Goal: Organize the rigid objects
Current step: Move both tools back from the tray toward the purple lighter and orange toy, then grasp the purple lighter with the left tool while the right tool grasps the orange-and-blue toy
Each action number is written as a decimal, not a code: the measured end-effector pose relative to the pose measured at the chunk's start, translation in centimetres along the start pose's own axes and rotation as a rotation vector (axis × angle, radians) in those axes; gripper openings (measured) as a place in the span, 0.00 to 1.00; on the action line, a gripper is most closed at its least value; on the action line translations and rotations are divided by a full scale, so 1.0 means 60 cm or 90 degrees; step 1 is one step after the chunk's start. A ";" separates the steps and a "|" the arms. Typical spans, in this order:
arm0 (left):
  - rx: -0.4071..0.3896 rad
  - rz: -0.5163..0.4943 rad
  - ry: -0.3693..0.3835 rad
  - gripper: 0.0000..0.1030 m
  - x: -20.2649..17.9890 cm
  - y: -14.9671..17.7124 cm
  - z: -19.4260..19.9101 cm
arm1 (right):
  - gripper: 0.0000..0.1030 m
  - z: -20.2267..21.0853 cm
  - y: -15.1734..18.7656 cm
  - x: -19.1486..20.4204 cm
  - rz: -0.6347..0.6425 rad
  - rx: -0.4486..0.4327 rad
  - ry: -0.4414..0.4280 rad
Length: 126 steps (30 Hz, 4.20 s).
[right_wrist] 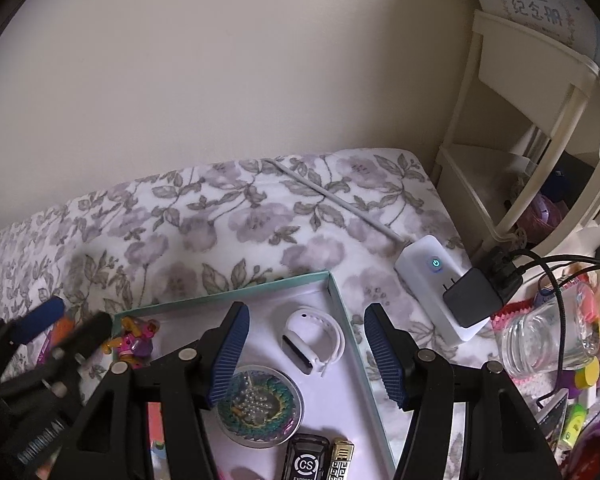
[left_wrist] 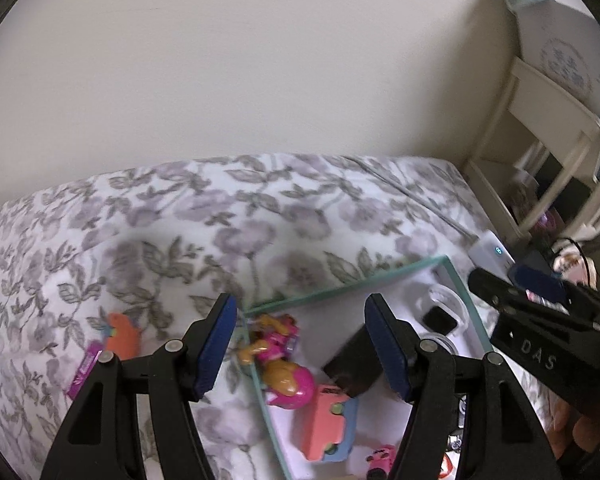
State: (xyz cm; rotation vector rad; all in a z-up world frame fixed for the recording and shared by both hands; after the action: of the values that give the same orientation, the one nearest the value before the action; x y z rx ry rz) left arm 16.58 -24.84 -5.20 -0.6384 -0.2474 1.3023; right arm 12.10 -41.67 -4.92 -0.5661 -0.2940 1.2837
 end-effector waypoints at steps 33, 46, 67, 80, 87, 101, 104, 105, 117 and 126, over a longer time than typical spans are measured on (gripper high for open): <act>-0.005 0.147 -0.107 0.94 0.135 -0.024 -0.016 | 1.00 -0.028 -0.003 0.080 0.070 -0.002 -0.024; 0.033 0.234 -0.143 0.94 0.298 -0.034 0.006 | 1.00 -0.029 -0.012 0.224 0.120 -0.016 -0.129; 0.185 0.296 -0.150 0.94 0.446 0.061 -0.071 | 1.00 -0.064 0.020 0.411 0.197 0.017 -0.191; 0.206 0.213 -0.161 0.81 0.408 0.072 -0.093 | 1.00 -0.079 0.023 0.403 0.182 0.020 -0.182; 0.204 0.203 -0.154 0.52 0.406 0.059 -0.084 | 1.00 -0.072 0.019 0.406 0.177 0.008 -0.182; 0.177 0.258 -0.129 0.20 0.464 0.043 -0.069 | 1.00 -0.071 0.016 0.457 0.205 0.003 -0.194; 0.165 0.275 -0.145 0.20 0.484 0.041 -0.062 | 1.00 -0.076 0.017 0.472 0.219 0.005 -0.192; 0.163 0.281 -0.147 0.20 0.488 0.040 -0.062 | 1.00 -0.079 0.017 0.479 0.224 0.008 -0.191; 0.146 0.330 -0.157 0.20 0.519 0.052 -0.047 | 0.88 -0.122 0.028 0.554 0.274 0.038 -0.186; 0.146 0.329 -0.160 0.20 0.518 0.054 -0.047 | 0.85 -0.143 0.033 0.572 0.288 0.050 -0.168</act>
State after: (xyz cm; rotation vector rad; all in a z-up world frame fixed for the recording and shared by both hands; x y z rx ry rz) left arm 23.73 4.18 -14.86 -0.3487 -0.1363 1.8826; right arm 24.13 -10.46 -16.63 -0.4065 -0.3435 1.8063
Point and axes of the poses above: each gripper's, at about its wrist camera, not at the fingertips, and z roughly against the way its jaws point, x to its left, y to its underside, the point moved 4 cm from there along -z, roughly the way its jaws point, and after that the axes turned 9 degrees about z, right-handed, at the moved point
